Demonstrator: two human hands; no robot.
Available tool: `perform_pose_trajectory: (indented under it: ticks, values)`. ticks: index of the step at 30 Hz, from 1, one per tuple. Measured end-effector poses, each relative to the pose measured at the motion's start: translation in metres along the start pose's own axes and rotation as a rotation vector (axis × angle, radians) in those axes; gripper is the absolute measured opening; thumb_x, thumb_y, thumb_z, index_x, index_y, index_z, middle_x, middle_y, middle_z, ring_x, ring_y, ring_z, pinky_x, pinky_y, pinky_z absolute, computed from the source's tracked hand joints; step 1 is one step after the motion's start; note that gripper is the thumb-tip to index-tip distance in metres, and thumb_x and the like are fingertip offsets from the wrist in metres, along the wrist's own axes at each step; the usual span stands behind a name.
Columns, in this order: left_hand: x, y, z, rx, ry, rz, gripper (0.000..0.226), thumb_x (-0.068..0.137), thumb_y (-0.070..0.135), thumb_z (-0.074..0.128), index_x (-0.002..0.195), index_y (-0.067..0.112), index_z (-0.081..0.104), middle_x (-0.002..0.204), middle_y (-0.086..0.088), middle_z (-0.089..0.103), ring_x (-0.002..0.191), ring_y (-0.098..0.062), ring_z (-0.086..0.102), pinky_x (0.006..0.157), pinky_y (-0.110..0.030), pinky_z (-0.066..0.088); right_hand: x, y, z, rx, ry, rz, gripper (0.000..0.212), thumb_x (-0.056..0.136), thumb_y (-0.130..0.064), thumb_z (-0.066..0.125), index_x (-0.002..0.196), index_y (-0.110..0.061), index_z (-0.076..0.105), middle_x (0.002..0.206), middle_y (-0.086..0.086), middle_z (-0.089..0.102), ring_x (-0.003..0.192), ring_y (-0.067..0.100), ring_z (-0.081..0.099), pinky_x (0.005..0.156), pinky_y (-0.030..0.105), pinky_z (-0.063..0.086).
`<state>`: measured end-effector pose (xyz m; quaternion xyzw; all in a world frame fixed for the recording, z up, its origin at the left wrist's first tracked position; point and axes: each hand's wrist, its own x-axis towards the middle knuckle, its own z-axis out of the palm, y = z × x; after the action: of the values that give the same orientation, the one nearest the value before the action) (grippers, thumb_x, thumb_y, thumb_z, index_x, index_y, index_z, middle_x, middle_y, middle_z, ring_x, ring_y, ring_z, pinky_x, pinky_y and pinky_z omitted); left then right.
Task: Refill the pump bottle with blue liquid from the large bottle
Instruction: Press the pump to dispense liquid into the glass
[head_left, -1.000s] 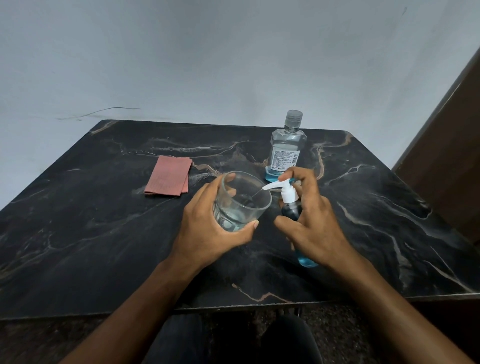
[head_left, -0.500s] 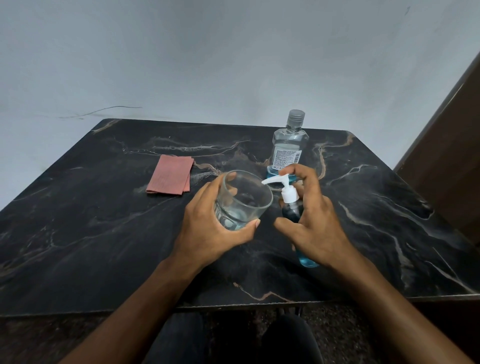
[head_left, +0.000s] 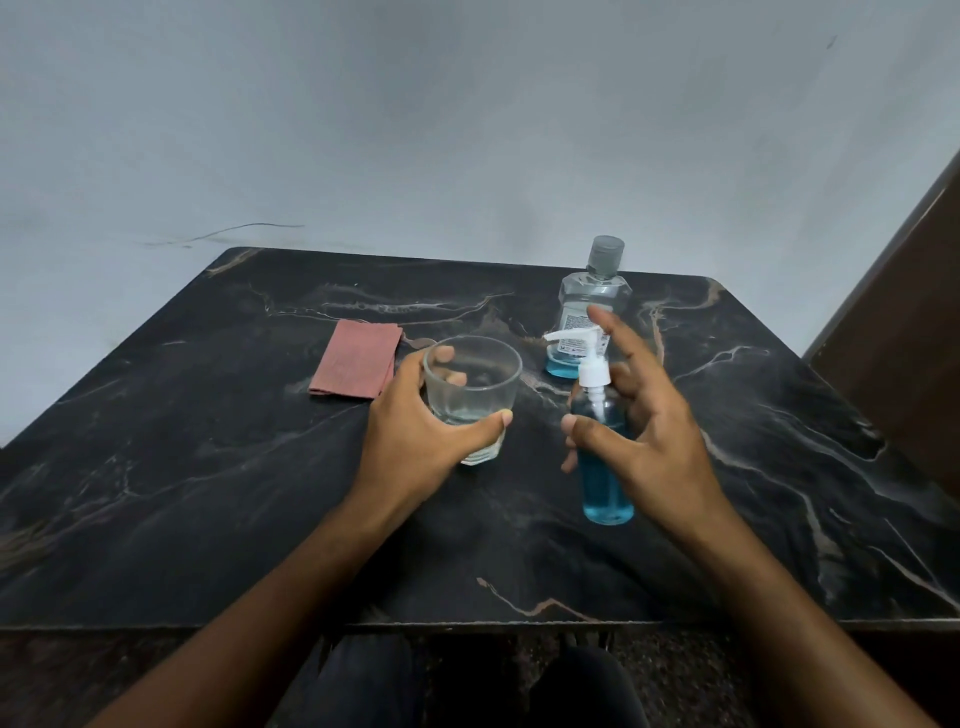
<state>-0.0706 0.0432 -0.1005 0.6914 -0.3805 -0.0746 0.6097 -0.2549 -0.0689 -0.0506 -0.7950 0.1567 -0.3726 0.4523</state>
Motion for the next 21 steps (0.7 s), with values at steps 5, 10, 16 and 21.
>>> perform_pose_trajectory:
  ticks: [5, 10, 16, 21]
  values:
    - [0.034, -0.011, -0.002, 0.083, 0.038, -0.075, 0.078, 0.059, 0.037, 0.095, 0.125, 0.030, 0.055, 0.106, 0.011, 0.071, 0.101, -0.006, 0.067, 0.086, -0.018, 0.051, 0.003, 0.009, 0.001, 0.043, 0.033, -0.041, 0.099, 0.084, 0.001, 0.075, 0.154, -0.046, 0.024, 0.132, -0.014, 0.065, 0.111, 0.011, 0.067, 0.102, 0.026, 0.051]
    - [0.069, -0.013, -0.004, 0.118, 0.059, -0.103, 0.076, 0.062, 0.036, 0.091, 0.127, 0.028, 0.052, 0.107, 0.011, 0.069, 0.098, -0.005, 0.065, 0.074, -0.013, 0.046, 0.004, 0.014, 0.006, 0.081, 0.034, -0.022, 0.100, 0.084, -0.006, 0.077, 0.157, -0.043, 0.018, 0.119, -0.011, 0.069, 0.108, 0.016, 0.068, 0.097, 0.023, 0.052]
    - [0.094, -0.019, 0.006, 0.148, 0.055, -0.174, 0.079, 0.063, 0.035, 0.089, 0.131, 0.025, 0.050, 0.113, 0.008, 0.068, 0.102, -0.013, 0.066, 0.084, -0.026, 0.052, 0.004, 0.013, 0.011, 0.096, 0.044, 0.034, 0.107, 0.070, -0.028, 0.083, 0.155, -0.044, 0.019, 0.111, -0.007, 0.071, 0.107, 0.011, 0.070, 0.095, 0.024, 0.054]
    - [0.098, -0.024, 0.009, 0.144, 0.052, -0.214, 0.083, 0.062, 0.039, 0.086, 0.134, 0.025, 0.049, 0.117, 0.007, 0.066, 0.107, -0.017, 0.065, 0.097, -0.042, 0.055, 0.005, 0.015, 0.009, 0.164, 0.030, 0.072, 0.104, 0.064, -0.022, 0.085, 0.153, -0.037, 0.032, 0.110, 0.002, 0.073, 0.107, 0.017, 0.071, 0.098, 0.035, 0.055]
